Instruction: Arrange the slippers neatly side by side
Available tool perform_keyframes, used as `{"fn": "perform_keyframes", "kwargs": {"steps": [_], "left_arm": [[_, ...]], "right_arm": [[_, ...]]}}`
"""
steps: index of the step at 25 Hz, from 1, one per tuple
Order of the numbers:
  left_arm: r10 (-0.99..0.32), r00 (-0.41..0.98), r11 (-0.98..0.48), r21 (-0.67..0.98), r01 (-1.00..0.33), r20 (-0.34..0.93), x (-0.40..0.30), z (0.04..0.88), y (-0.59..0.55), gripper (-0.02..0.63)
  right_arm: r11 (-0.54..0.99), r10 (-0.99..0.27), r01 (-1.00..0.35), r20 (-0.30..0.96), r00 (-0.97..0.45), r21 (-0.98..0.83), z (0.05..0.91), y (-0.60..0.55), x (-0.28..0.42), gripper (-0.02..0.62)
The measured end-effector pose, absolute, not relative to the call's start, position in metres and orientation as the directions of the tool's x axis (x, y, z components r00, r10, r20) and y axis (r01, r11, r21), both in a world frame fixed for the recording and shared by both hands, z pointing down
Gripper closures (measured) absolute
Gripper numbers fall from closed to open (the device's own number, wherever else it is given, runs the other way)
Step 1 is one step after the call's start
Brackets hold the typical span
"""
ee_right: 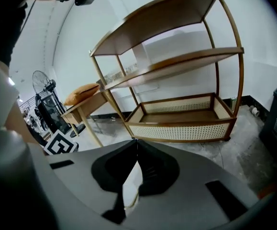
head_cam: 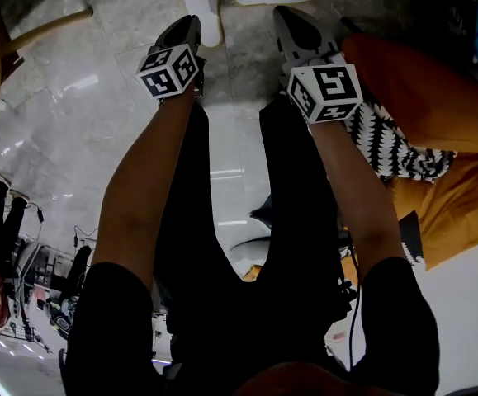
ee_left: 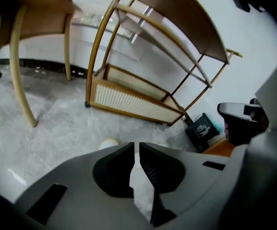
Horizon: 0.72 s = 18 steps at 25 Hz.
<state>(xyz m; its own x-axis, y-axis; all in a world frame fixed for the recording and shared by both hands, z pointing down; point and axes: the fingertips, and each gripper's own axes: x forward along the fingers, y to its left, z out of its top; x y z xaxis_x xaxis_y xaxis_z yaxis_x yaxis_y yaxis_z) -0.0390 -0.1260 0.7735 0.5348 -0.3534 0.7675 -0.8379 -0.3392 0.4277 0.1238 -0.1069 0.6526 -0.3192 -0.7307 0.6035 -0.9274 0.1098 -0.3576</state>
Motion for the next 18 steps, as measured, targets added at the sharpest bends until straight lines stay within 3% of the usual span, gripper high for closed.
{"fn": "perform_keyframes", "kwargs": {"steps": [10, 18], "left_arm": [[-0.518, 0.686, -0.622, 0.325, -0.712, 0.512, -0.012, 0.512, -0.15, 0.583], [-0.609, 0.696, -0.642, 0.279, -0.714, 0.38, -0.02, 0.408, -0.151, 0.583]], "right_arm": [[0.019, -0.823, -0.914, 0.512, -0.245, -0.406, 0.482, -0.104, 0.108, 0.564], [-0.015, -0.873, -0.871, 0.431, -0.228, -0.491, 0.411, -0.086, 0.105, 0.564]]}}
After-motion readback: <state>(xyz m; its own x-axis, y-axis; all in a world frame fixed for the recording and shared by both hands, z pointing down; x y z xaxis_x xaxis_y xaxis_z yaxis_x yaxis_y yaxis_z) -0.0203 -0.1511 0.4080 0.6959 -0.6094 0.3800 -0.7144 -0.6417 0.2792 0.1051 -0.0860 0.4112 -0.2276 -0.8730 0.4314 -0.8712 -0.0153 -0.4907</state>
